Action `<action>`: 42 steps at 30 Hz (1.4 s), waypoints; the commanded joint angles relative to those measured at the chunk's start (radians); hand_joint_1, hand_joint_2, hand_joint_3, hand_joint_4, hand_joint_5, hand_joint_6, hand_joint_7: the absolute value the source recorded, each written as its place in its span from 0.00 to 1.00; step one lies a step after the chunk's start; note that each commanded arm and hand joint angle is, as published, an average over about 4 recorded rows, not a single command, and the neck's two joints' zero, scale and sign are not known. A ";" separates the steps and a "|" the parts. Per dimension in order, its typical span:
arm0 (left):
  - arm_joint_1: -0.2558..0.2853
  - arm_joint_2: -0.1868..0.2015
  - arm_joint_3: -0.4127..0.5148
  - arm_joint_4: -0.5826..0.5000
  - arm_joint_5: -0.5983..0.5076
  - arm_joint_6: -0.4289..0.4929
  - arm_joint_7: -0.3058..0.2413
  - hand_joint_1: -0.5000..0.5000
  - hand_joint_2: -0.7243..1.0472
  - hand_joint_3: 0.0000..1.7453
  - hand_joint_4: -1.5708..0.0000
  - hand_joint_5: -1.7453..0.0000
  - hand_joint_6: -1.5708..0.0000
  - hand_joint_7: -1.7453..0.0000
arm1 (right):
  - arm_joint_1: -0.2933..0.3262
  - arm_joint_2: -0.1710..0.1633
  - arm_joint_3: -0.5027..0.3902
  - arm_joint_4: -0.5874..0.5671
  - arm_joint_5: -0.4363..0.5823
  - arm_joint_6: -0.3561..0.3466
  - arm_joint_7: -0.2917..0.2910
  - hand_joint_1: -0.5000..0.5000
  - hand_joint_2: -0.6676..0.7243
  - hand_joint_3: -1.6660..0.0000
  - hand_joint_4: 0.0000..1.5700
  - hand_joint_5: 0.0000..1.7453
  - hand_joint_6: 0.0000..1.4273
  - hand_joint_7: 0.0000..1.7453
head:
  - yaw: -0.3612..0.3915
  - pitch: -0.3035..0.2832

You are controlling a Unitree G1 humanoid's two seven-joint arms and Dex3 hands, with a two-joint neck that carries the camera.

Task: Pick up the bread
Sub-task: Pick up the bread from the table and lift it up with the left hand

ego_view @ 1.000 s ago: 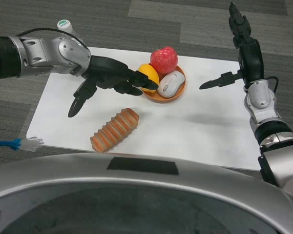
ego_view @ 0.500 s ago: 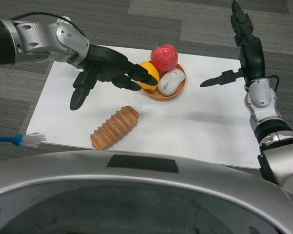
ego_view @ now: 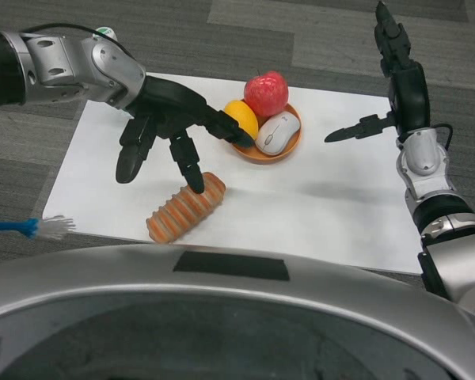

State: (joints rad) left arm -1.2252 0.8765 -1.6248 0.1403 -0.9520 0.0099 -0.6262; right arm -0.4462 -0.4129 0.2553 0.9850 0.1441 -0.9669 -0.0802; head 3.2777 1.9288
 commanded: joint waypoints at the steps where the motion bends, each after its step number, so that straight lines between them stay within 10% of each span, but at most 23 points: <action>1: 0.007 0.025 -0.012 0.017 -0.022 0.007 -0.011 1.00 0.30 0.05 0.05 1.00 1.00 0.92 | 0.009 -0.006 0.002 0.008 0.012 0.002 -0.005 0.21 0.45 1.00 0.00 0.00 0.00 0.00 | 0.002 0.000; 13: 0.125 -0.011 0.027 0.040 -0.011 0.012 -0.009 1.00 0.25 0.04 0.05 1.00 1.00 0.91 | 0.017 -0.006 0.010 0.004 0.014 0.002 -0.006 0.17 0.45 1.00 0.00 0.00 0.00 0.00 | 0.021 0.002; 22: 0.241 -0.043 0.119 0.088 -0.011 0.015 -0.004 1.00 0.25 0.05 0.24 1.00 1.00 0.88 | 0.017 -0.006 0.018 0.006 0.015 0.002 -0.006 0.17 0.45 1.00 0.00 0.00 0.00 0.00 | 0.021 -0.002; 42: 0.363 -0.078 0.151 0.179 -0.037 0.006 -0.003 1.00 0.25 0.05 0.25 1.00 1.00 0.80 | 0.017 0.006 0.026 0.007 0.015 0.002 -0.004 0.17 0.45 1.00 0.00 0.00 0.00 0.00 | -0.131 -0.070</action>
State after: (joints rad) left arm -0.8869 0.8102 -1.4808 0.3014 -0.9863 0.0161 -0.6293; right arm -0.4384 -0.4063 0.2787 0.9852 0.1469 -0.9669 -0.0804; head 3.1528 1.8617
